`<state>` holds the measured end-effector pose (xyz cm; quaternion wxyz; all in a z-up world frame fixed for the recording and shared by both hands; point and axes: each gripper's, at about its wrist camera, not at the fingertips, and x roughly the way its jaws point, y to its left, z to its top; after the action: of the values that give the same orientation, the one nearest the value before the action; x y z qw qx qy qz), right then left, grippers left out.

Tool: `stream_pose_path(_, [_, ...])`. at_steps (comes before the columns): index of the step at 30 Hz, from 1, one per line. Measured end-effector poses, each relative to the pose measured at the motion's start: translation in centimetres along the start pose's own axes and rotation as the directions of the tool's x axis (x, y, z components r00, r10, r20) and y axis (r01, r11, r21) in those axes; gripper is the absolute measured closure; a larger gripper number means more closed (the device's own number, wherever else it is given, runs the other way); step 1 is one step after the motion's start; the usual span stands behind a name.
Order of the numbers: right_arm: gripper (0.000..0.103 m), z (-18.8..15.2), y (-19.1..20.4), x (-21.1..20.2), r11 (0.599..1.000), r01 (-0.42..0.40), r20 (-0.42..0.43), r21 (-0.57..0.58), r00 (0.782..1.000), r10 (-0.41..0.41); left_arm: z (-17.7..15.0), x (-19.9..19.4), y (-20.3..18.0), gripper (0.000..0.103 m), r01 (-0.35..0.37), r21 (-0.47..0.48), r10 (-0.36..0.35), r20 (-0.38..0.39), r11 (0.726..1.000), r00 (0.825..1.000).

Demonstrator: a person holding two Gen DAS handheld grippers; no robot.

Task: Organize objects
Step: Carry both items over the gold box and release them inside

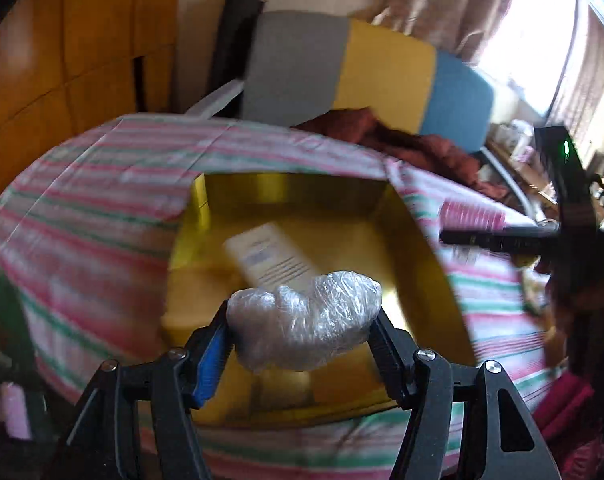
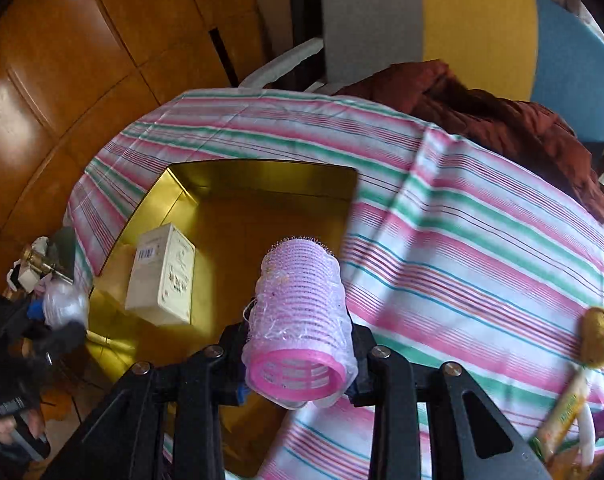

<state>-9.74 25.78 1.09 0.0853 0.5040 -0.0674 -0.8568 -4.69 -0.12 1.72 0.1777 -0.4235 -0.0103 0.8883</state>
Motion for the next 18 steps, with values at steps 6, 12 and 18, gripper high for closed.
stream_pose_path(6, [0.067,2.8,0.2,2.4,0.992,0.009,0.03,0.128,0.999,-0.013,-2.5,2.0,3.1,0.015,-0.057,-0.078,0.055,-0.028,0.995,0.998])
stream_pose_path(12, [0.061,1.8,-0.3,1.5,0.99,0.033,0.044,0.136,0.998,-0.04,-2.8,2.4,3.6,0.015,-0.09,-0.103,0.089,-0.019,0.991,0.996])
stream_pose_path(18, [0.059,-1.5,-0.5,0.4,0.99,0.04,0.05,0.137,0.998,-0.047,-1.9,-0.3,1.9,0.007,-0.161,-0.074,0.168,0.094,0.984,0.981])
